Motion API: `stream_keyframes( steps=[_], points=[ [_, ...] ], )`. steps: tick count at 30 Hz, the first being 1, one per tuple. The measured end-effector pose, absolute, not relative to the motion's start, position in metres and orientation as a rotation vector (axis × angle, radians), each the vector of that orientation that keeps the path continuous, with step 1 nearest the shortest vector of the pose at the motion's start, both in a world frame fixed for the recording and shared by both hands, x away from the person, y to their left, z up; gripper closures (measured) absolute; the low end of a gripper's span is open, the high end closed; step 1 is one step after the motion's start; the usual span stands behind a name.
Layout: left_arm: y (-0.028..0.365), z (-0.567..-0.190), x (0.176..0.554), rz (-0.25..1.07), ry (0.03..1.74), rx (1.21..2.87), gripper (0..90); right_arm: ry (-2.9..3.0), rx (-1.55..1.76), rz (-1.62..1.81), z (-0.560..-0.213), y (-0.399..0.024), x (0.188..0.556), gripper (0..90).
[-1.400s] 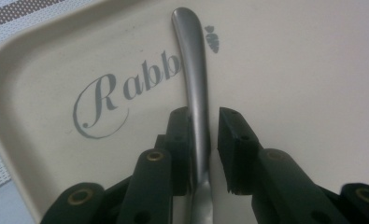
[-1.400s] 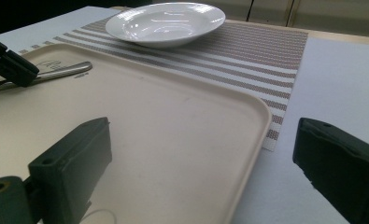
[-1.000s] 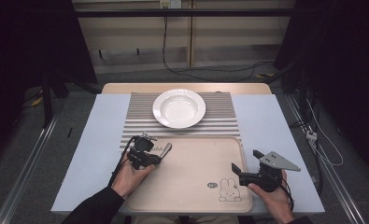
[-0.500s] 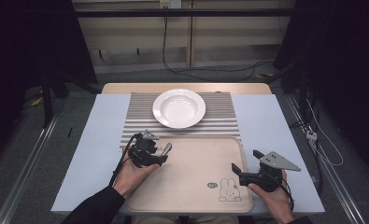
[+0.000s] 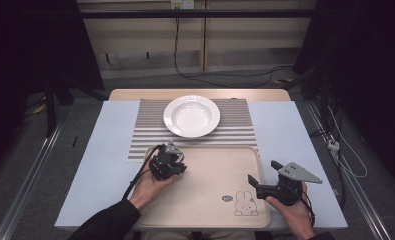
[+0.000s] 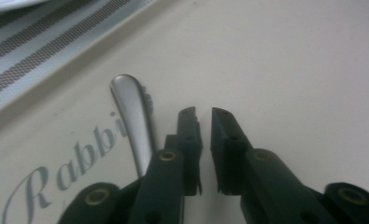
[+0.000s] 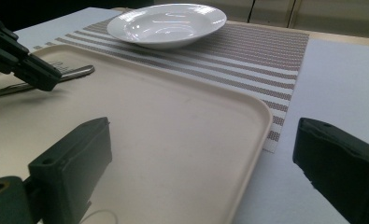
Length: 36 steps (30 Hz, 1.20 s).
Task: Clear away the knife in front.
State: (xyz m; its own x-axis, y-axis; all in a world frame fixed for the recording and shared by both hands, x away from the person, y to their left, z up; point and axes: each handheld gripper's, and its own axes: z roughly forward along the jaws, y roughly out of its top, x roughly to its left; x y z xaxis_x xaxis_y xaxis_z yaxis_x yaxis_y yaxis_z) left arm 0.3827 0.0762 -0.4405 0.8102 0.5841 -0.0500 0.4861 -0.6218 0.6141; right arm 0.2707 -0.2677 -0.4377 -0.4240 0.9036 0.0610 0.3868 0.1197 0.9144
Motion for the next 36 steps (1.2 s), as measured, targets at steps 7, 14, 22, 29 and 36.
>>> stream_keyframes(
  steps=[7,14,22,29,36],
  points=[
    [0.078,-0.441,0.385,0.229,0.791,2.362,90.0,1.873,1.249,1.285,-0.437,-0.267,0.27,4.5],
    [0.082,-0.44,0.388,0.235,0.819,2.36,90.0,1.875,1.248,1.283,-0.438,-0.268,0.27,4.5],
    [0.086,-0.44,0.39,0.24,0.854,2.353,90.0,1.88,1.241,1.281,-0.438,-0.268,0.271,4.5],
    [0.089,-0.44,0.392,0.231,0.874,2.349,90.0,1.874,1.251,1.281,-0.438,-0.27,0.27,4.5],
    [0.091,-0.44,0.392,0.251,0.858,2.36,90.0,1.867,1.262,1.287,-0.439,-0.271,0.27,4.5]
  ],
)
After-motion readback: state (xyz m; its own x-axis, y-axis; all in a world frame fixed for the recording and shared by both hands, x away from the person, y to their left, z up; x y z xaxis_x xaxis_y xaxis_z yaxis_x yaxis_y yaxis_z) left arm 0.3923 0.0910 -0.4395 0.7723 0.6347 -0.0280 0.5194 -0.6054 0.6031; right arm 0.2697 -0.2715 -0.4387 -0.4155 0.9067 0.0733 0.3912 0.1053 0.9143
